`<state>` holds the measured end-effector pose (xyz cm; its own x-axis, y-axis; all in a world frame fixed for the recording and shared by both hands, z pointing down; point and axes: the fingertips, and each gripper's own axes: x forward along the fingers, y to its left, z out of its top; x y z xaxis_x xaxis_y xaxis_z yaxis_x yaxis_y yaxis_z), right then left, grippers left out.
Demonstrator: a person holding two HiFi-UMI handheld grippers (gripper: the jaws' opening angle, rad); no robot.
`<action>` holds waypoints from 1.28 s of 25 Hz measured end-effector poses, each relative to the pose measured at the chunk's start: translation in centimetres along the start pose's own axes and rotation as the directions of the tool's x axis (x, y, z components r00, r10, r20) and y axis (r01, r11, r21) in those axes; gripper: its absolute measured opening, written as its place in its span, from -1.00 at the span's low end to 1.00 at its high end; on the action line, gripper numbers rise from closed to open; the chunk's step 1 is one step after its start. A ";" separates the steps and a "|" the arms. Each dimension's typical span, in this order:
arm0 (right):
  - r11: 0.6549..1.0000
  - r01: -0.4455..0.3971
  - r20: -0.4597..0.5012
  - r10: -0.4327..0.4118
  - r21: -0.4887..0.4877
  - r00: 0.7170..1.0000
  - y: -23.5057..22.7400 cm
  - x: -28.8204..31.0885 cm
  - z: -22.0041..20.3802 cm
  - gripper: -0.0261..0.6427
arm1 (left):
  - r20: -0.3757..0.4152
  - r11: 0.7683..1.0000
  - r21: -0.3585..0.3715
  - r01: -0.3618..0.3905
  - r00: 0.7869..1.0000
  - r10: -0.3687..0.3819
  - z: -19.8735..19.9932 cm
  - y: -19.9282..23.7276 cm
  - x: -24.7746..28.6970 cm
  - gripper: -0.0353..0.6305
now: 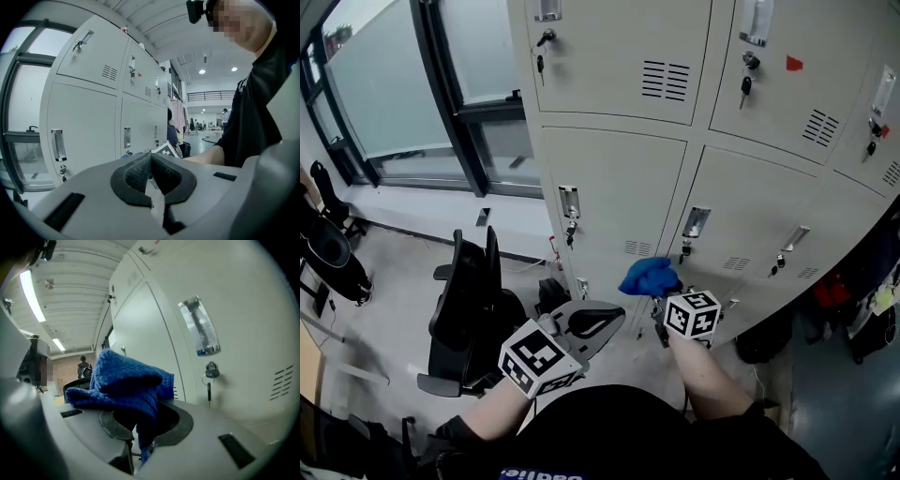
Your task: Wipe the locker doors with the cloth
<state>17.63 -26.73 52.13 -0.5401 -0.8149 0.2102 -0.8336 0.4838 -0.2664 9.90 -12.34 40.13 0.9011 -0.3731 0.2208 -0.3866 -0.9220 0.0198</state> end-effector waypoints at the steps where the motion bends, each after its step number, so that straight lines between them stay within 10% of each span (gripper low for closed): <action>1: 1.000 0.009 0.010 -0.009 -0.026 1.000 1.3 -0.7 0.4 -0.78 | 0.007 1.000 0.000 0.015 1.000 -0.015 -0.1 -0.2 -0.8 -0.87; 15: 0.988 0.101 0.181 -0.078 -0.118 0.980 19.2 -8.8 2.5 -0.78 | 0.042 0.973 -0.015 0.229 0.973 -0.228 -3.6 -3.0 -10.9 -0.87; 32: 0.979 0.061 0.272 -0.005 -0.197 0.962 19.9 -17.6 7.6 -0.78 | 0.090 0.969 0.020 0.246 0.965 -0.246 0.3 -8.1 -7.3 -0.87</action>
<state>11.40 -5.16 36.01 -0.4838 -0.8736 -0.0522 -0.8715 0.4864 -0.0625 6.53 -2.23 38.12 0.9824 -0.1422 0.1208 -0.1496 -0.9873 0.0544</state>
